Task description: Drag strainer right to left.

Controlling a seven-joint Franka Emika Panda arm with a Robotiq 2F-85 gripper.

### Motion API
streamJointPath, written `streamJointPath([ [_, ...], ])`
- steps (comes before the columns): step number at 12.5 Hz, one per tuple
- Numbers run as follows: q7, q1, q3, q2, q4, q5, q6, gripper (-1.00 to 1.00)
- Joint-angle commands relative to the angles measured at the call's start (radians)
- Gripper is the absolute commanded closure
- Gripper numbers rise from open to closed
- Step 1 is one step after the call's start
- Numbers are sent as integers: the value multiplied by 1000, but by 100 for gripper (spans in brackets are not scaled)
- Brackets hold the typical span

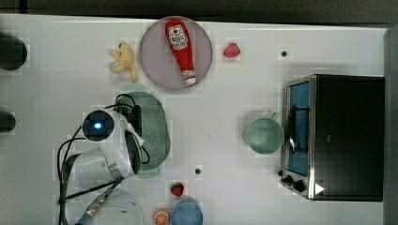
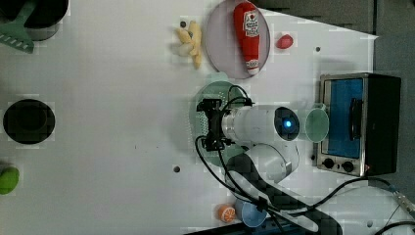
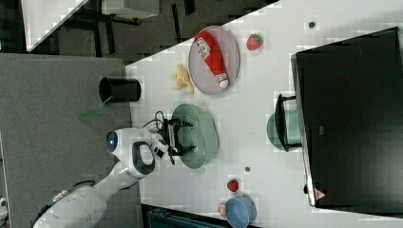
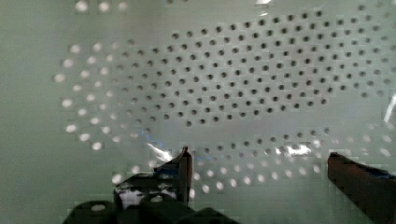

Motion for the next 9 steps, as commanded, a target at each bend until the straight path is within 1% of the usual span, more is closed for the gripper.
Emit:
streamJointPath([
  [1,36,68,-1,29,88,56,-59,-100],
  [7,41,136,-1,96,194,148,-63,-100],
  [9,84,158,-1,111,218,170,-64,-100],
])
